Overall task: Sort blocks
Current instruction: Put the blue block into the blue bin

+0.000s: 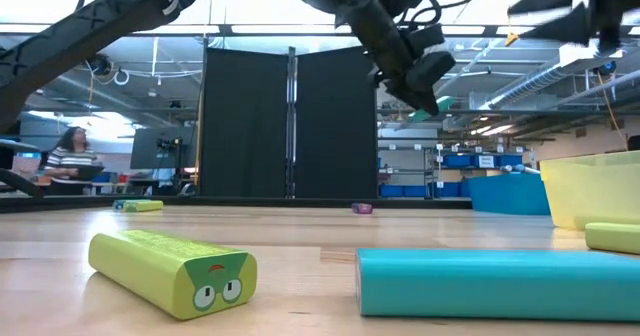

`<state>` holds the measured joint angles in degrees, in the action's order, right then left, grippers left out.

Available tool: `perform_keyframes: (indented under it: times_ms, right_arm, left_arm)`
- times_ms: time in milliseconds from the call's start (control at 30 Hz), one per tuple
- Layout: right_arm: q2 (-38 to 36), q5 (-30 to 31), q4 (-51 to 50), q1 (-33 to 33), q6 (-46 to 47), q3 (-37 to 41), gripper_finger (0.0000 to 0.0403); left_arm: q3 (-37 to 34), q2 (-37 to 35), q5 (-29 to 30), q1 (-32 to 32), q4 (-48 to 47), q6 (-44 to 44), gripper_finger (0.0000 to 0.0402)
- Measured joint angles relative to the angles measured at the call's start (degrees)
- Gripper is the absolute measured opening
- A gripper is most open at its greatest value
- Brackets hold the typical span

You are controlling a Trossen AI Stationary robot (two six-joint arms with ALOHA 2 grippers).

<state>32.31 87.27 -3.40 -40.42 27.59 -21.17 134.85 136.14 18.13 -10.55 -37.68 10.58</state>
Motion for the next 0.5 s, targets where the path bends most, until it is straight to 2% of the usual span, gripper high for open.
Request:
perform_keyframes:
  times_ms: [100, 200, 333, 433, 500]
  right_arm:
    - [-2.2, -3.6, 1.2, 4.0, 2.3, 3.0, 0.0284]
    - [-3.0, -10.1, 3.7, 8.1, 2.3, 4.3, 0.0284]
    - [-3.0, -18.2, 9.0, 12.5, -1.3, 4.5, 0.0286]
    - [-3.0, -21.9, 13.2, 14.5, -5.5, 4.5, 0.0286]
    - [-3.0, -22.4, 14.5, 15.3, -7.2, 4.5, 0.0285]
  left_arm:
    - [0.1, -0.5, 0.7, 1.5, 2.1, 1.4, 0.0103]
    - [0.1, -0.7, 4.0, 3.4, 4.5, 4.1, 0.0103]
    - [0.1, -0.7, 7.4, 5.5, 7.3, 7.6, 0.0103]
    - [0.1, -0.7, 12.3, 7.0, 7.9, 10.3, 0.0103]
    - [0.1, -0.7, 17.0, 8.1, 8.1, 11.9, 0.0103]
